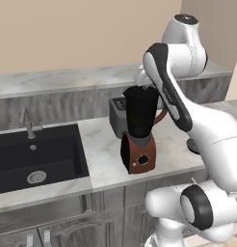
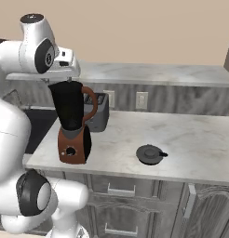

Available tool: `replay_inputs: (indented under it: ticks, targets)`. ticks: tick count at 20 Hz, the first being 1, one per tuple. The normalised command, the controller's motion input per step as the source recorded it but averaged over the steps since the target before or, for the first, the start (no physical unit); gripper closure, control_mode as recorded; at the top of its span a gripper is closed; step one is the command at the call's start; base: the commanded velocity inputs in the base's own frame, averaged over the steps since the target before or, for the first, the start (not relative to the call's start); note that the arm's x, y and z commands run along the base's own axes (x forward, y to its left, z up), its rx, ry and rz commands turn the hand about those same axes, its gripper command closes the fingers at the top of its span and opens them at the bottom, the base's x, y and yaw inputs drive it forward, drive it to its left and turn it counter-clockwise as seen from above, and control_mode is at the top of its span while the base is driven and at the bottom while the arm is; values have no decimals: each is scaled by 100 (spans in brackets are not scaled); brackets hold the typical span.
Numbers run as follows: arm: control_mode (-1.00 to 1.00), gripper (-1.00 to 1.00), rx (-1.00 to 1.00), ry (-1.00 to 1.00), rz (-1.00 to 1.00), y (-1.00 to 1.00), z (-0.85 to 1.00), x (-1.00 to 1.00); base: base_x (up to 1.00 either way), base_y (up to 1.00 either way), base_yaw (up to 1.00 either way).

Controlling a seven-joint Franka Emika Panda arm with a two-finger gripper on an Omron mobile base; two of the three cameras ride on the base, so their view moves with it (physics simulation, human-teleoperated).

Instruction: Grab the limes from the fridge, place them in the blender, close the lid, and turn on the blender to create a marinade.

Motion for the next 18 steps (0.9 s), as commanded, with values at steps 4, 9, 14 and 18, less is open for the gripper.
replay_inputs:
  ticks: [4,9,14,18]
  targets:
    - [-100,-100,1,-21,0,-1,2,-100,0,0,0]
    - [-100,-100,4,-2,0,-1,-51,-100,0,0,0]
    - [-100,-100,3,0,0,0,-49,-88,0,0,0]
    - [-100,-100,0,3,0,0,-43,-46,0,0,0]
